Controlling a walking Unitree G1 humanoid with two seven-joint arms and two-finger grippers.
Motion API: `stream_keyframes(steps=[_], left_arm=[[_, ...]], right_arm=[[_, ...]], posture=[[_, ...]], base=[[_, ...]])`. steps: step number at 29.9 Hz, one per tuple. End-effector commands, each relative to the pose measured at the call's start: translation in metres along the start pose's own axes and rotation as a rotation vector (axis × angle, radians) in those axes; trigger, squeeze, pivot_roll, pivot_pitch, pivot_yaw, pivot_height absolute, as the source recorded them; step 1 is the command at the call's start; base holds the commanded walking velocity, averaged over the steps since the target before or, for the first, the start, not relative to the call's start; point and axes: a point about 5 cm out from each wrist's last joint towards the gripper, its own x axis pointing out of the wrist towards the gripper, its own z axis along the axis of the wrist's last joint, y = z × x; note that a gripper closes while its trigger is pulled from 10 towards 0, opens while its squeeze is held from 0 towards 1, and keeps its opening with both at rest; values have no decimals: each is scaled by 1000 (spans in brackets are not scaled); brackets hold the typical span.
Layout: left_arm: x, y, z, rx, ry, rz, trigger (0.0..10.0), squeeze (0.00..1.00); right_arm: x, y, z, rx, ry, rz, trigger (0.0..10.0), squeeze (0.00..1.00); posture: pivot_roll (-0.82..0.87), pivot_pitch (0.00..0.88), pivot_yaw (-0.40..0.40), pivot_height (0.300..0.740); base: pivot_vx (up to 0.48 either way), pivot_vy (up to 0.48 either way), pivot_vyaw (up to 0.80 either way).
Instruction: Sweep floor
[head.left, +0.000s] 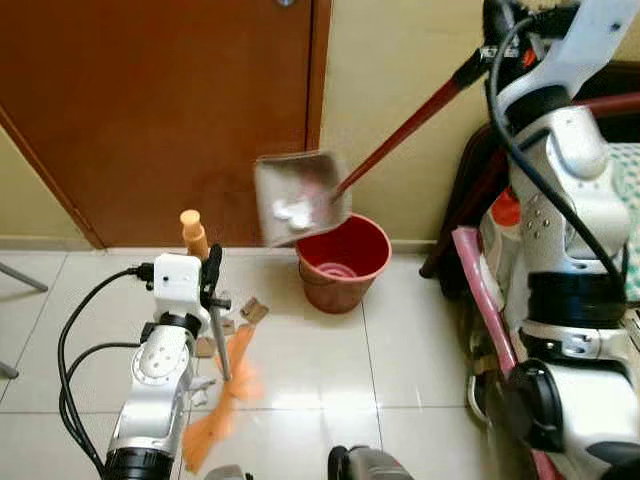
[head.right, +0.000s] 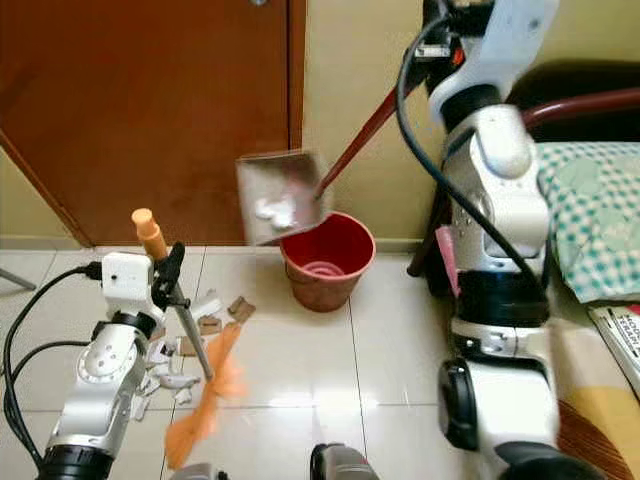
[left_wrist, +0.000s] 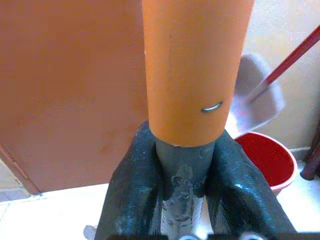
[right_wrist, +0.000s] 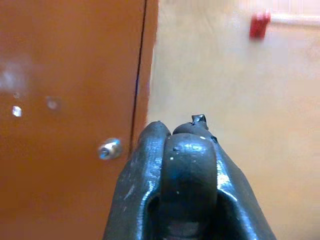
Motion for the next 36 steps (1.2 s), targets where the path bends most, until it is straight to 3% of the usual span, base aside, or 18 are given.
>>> stream_keyframes(steps=[1,5,11,17,20,26,36], left_arm=[[-2,0,-7,2,35,2,10000,0],[-2,-1,-7,3,35,-1,10000,0],[0,-3,-6,3,31,-7,10000,0],[0,-3,-7,1,32,-8,10000,0],[0,-4,-7,0,33,-7,10000,0],[0,-4,-7,-2,32,-2,10000,0],[-1,-1,-8,5,38,8,10000,0]], right_arm=[[1,2,12,-74,-70,24,10000,0],[-6,10,3,-212,-72,91,10000,0],[-26,40,-19,-396,-88,275,10000,0],[-27,45,-19,-451,-122,303,10000,0],[-24,46,-12,-430,-159,289,10000,0],[-13,56,21,-204,-267,226,10000,0],[-14,67,13,129,-169,166,10000,0]], posture=[[-5,78,-49,740],[-5,78,-49,740],[-5,76,-50,740],[-4,74,-50,740],[-4,74,-50,740],[-5,73,-53,740],[3,79,-51,740]], base=[[0,0,0],[0,0,0],[0,0,0],[0,0,0],[0,0,0],[0,0,0],[0,0,0]])
